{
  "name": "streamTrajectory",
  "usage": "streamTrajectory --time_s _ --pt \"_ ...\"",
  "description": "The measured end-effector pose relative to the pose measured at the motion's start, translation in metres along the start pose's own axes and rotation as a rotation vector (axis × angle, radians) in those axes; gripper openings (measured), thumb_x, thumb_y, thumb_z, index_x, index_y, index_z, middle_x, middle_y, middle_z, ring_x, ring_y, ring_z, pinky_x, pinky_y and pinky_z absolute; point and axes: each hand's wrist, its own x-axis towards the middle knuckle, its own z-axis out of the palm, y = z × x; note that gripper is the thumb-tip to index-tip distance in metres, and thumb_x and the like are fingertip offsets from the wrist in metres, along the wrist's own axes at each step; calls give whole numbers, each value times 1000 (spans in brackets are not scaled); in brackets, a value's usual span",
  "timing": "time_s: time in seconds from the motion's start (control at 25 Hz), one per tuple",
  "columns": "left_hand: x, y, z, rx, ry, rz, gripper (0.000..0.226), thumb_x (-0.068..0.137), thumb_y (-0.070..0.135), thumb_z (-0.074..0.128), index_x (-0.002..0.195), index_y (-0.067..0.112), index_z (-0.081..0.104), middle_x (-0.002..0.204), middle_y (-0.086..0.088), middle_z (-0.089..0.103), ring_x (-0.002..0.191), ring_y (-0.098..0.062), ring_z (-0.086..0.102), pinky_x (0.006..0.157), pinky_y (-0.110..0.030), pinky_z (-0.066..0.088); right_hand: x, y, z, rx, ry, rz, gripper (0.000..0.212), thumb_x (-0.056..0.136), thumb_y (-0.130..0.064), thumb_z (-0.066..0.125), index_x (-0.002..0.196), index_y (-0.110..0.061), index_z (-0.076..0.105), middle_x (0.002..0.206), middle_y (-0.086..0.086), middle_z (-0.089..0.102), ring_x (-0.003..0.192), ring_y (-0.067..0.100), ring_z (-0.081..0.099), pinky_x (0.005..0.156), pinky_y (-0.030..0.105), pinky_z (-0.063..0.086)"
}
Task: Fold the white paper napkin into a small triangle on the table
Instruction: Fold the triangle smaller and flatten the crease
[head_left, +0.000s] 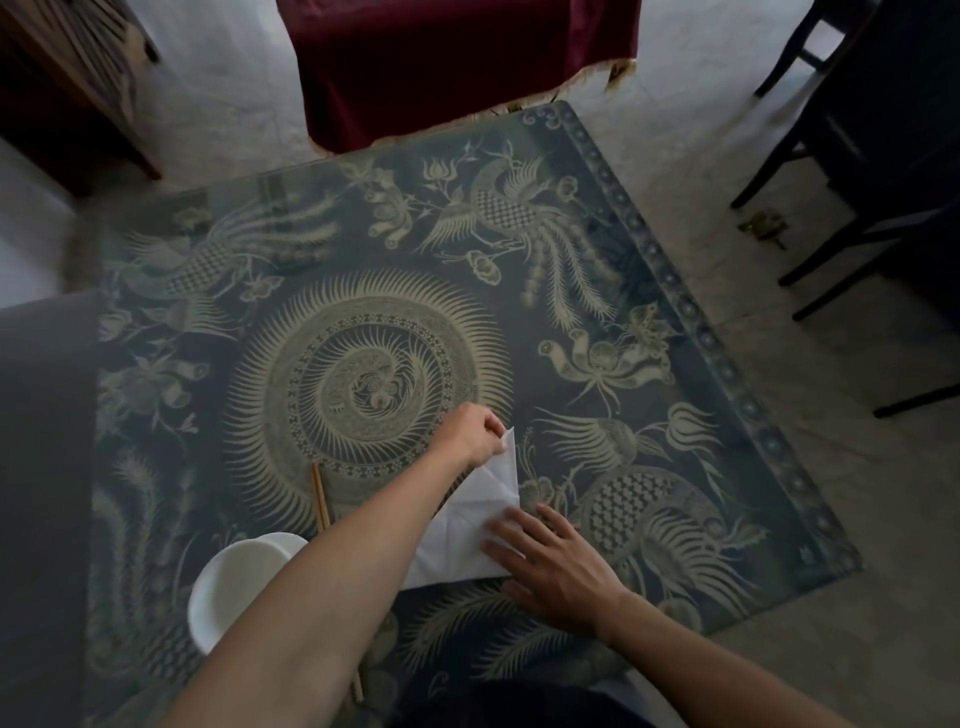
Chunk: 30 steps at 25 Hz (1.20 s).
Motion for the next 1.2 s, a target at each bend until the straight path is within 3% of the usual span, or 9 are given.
streamTrajectory --time_s 0.2,0.4,0.6,0.76,0.88,1.0,1.12,1.2 --pt "-7 2 -7 -57 -3 120 6 85 15 75 90 17 73 87 -1 70 85 -16 65 77 -24 48 1 7 -2 -41 28 -18 50 95 -47 46 139 -24 51 148 4 47 138 27 41 108 52 39" --pt "-18 4 -15 -136 5 192 9 88 12 71 96 10 71 96 -7 73 91 -21 67 83 -30 51 8 3 -4 -38 93 -69 49 95 -39 47 136 -13 53 142 8 53 130 26 47 102 46 46" --pt "-34 1 -17 -219 62 228 11 90 12 70 100 7 70 94 -4 71 87 -16 65 82 -26 50 18 -13 0 -54 103 -93 55 93 -34 44 141 -6 46 144 12 49 120 25 50 91 41 51" --pt "-46 -2 -23 -292 98 254 10 89 10 70 99 10 69 93 -2 70 88 -15 64 85 -28 52 20 1 -10 -113 154 -115 51 88 -37 57 130 -8 60 135 10 60 108 22 60 85 37 54" --pt "-57 -9 -27 -271 103 293 10 89 12 72 99 13 69 94 2 69 92 -14 65 86 -25 51 19 13 -17 -146 179 -93 50 82 -38 68 121 -8 67 127 10 65 102 22 64 81 36 55" --pt "-74 -24 -27 -180 123 319 8 89 21 73 97 20 72 97 7 70 95 -8 63 85 -21 48 14 14 -17 -158 205 -130 50 81 -35 69 121 -7 67 126 11 65 99 23 64 75 36 55" --pt "-95 -42 -19 -130 172 330 8 86 24 76 94 27 75 98 14 72 87 0 59 77 -8 42 6 11 -13 -128 244 -145 48 78 -32 70 121 -8 67 126 9 65 96 24 64 71 36 55" --pt "-108 -54 -9 -130 201 328 9 84 23 78 92 27 76 101 18 72 86 -3 57 74 -9 41 2 11 -10 -112 261 -137 46 81 -31 65 121 -9 67 126 8 65 93 23 64 70 36 55"
